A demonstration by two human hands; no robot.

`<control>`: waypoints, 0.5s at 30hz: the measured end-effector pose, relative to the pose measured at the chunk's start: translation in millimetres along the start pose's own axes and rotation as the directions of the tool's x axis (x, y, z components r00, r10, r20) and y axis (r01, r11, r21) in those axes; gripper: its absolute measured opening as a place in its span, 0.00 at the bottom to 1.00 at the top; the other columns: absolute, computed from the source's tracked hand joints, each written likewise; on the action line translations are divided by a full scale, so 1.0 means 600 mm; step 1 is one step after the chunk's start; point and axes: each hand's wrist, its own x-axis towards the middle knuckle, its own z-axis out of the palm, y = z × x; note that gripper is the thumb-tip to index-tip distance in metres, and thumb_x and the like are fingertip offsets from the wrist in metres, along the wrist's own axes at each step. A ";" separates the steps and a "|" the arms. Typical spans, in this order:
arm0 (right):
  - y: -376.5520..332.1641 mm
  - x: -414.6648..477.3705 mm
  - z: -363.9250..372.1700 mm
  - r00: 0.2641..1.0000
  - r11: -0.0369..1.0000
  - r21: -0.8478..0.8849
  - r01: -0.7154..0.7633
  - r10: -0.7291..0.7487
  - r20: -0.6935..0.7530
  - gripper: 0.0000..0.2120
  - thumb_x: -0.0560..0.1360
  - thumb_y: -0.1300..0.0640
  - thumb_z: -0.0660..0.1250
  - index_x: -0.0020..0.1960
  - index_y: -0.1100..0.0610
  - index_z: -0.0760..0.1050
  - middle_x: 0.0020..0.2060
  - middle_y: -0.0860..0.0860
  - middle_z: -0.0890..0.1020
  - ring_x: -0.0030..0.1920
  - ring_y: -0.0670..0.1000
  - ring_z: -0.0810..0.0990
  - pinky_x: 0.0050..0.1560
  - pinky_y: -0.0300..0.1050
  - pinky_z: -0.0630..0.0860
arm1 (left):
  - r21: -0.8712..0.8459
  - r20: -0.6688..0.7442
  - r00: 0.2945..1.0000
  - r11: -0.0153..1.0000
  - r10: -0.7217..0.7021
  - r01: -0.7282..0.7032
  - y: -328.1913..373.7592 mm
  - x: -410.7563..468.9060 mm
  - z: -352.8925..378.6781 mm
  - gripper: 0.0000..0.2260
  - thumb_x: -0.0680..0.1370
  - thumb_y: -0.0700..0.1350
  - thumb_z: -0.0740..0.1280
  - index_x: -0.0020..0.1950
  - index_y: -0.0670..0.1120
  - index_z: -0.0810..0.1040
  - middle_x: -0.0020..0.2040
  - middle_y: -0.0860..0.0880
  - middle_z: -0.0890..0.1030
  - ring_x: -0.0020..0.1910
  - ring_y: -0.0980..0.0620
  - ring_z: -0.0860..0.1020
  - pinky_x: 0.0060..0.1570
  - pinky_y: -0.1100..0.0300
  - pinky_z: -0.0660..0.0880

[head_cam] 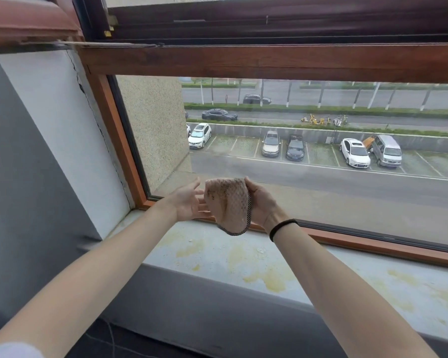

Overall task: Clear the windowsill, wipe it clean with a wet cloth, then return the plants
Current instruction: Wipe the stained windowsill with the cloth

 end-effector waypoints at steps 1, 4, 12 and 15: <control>-0.002 0.000 -0.002 1.000 1.000 0.007 0.006 -0.005 -0.007 0.29 0.82 0.49 0.50 0.35 0.63 0.80 0.33 0.58 0.82 0.39 0.56 0.80 0.51 0.55 0.71 | 0.013 0.009 1.000 1.000 0.027 -0.027 -0.003 -0.001 0.004 0.21 0.82 0.59 0.51 0.60 0.42 0.69 0.43 0.43 0.78 0.40 0.45 0.79 0.45 0.49 0.77; -0.010 0.001 -0.012 0.997 0.999 0.023 0.034 -0.032 -0.068 0.24 0.83 0.49 0.51 0.37 0.61 0.74 0.30 0.56 0.80 0.38 0.54 0.75 0.50 0.52 0.71 | 0.030 -0.048 0.978 0.979 0.201 -0.200 -0.005 -0.005 0.017 0.08 0.80 0.50 0.62 0.53 0.46 0.72 0.42 0.48 0.79 0.38 0.51 0.78 0.42 0.55 0.76; -0.036 0.025 -0.042 0.900 0.844 -0.512 0.160 -0.338 -0.276 0.05 0.76 0.61 0.66 0.42 0.60 0.76 0.37 0.53 0.77 0.39 0.50 0.75 0.38 0.41 0.75 | 0.352 -0.222 0.829 0.835 0.514 -0.423 0.003 -0.007 0.014 0.14 0.72 0.30 0.68 0.57 0.37 0.79 0.43 0.47 0.80 0.43 0.53 0.78 0.49 0.62 0.75; -0.043 0.028 -0.043 0.868 0.788 -0.581 0.201 -0.418 -0.267 0.04 0.73 0.61 0.71 0.44 0.61 0.79 0.41 0.55 0.80 0.44 0.52 0.76 0.43 0.44 0.75 | 0.450 -0.228 0.776 0.770 0.588 -0.452 0.004 -0.005 0.014 0.13 0.73 0.31 0.70 0.57 0.37 0.80 0.46 0.44 0.81 0.42 0.56 0.77 0.43 0.70 0.73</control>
